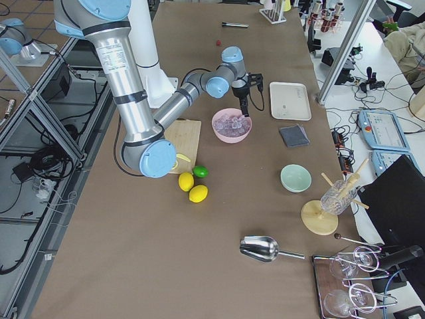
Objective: Mash ice and strawberries in cup
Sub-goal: 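Lower the right gripper into the bowl to grasp a third ice cube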
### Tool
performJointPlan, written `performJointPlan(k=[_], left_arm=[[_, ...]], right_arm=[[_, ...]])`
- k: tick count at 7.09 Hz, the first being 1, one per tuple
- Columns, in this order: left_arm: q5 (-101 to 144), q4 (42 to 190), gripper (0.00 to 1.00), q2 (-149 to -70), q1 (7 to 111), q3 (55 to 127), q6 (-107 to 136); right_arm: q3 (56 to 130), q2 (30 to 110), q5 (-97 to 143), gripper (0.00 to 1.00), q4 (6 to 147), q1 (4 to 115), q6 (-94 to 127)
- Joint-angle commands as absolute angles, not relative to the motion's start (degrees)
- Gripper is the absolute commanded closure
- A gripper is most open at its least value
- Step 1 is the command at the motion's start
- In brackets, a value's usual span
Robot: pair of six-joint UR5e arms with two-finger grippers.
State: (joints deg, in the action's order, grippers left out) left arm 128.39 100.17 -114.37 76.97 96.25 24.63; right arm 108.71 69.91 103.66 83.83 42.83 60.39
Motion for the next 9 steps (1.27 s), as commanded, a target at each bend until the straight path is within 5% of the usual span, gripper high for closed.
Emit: performJointPlan(k=[1, 4, 9], left_arm=[[128.32, 100.46, 0.02, -114.43, 76.90, 96.24, 24.61], [128.32, 100.99, 0.02, -114.52, 76.90, 96.33, 24.70], [128.23, 101.34, 0.02, -114.52, 76.90, 96.50, 24.79]], right_arm=[[106.70, 69.87, 101.78, 0.01, 84.46, 41.14, 61.35], [106.70, 70.22, 101.78, 0.26, 84.55, 39.38, 61.61], [106.00, 70.93, 101.34, 0.25, 84.99, 36.91, 61.43]])
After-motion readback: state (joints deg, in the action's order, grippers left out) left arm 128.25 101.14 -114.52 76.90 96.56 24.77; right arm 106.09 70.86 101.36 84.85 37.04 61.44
